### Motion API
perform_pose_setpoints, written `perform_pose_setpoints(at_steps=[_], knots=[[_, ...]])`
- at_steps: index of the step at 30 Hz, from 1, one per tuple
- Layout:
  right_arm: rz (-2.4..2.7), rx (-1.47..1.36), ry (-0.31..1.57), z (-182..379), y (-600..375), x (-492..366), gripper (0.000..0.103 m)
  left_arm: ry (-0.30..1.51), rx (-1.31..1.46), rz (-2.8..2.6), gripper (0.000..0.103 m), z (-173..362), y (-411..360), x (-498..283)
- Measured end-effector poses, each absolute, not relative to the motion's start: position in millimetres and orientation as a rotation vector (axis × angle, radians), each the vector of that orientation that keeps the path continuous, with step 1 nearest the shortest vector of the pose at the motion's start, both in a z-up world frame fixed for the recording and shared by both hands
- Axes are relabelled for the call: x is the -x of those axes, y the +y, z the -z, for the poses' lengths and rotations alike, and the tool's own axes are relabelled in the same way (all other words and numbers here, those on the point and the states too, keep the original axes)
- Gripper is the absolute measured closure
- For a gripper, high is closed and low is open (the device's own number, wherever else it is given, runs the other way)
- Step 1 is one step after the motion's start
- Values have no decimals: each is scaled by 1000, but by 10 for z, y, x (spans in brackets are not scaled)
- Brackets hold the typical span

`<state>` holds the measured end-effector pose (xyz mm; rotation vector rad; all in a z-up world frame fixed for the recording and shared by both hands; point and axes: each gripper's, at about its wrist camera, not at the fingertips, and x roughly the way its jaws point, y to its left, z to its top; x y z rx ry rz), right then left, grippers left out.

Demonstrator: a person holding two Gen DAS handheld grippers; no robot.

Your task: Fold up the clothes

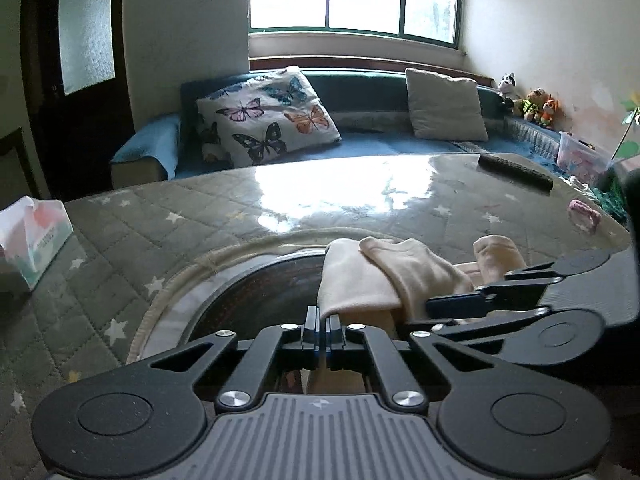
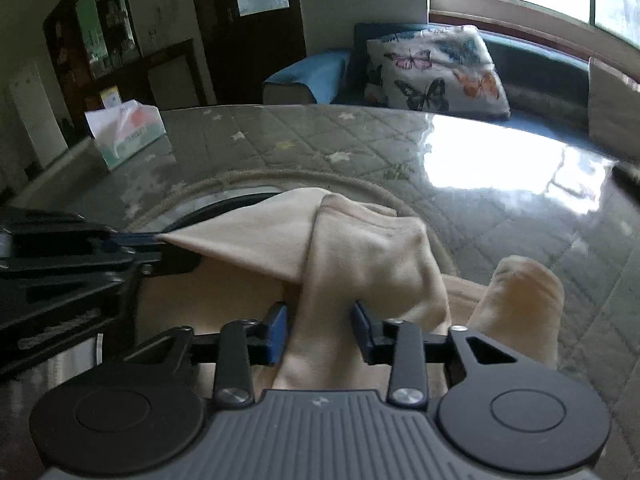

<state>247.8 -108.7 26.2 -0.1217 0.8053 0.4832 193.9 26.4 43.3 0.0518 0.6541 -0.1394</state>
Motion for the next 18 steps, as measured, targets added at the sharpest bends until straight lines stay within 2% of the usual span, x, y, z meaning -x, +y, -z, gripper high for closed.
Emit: perform_pose_setpoints(at_steps=[1, 3, 8, 18], knots=[[-475, 137, 797, -261, -1072, -2469, 87, 652, -51, 134, 100, -443, 272, -1929], [-464, 143, 786, -279, -1090, -2445, 95, 647, -46, 124, 100, -462, 296, -1906], [-426, 109, 731, -470, -1313, -2330, 98, 634, -44, 92, 100, -546, 333, -1811], [-236, 46, 601, -998, -2364, -1871, 98, 591, 1, -15, 100, -808, 652, -1313]])
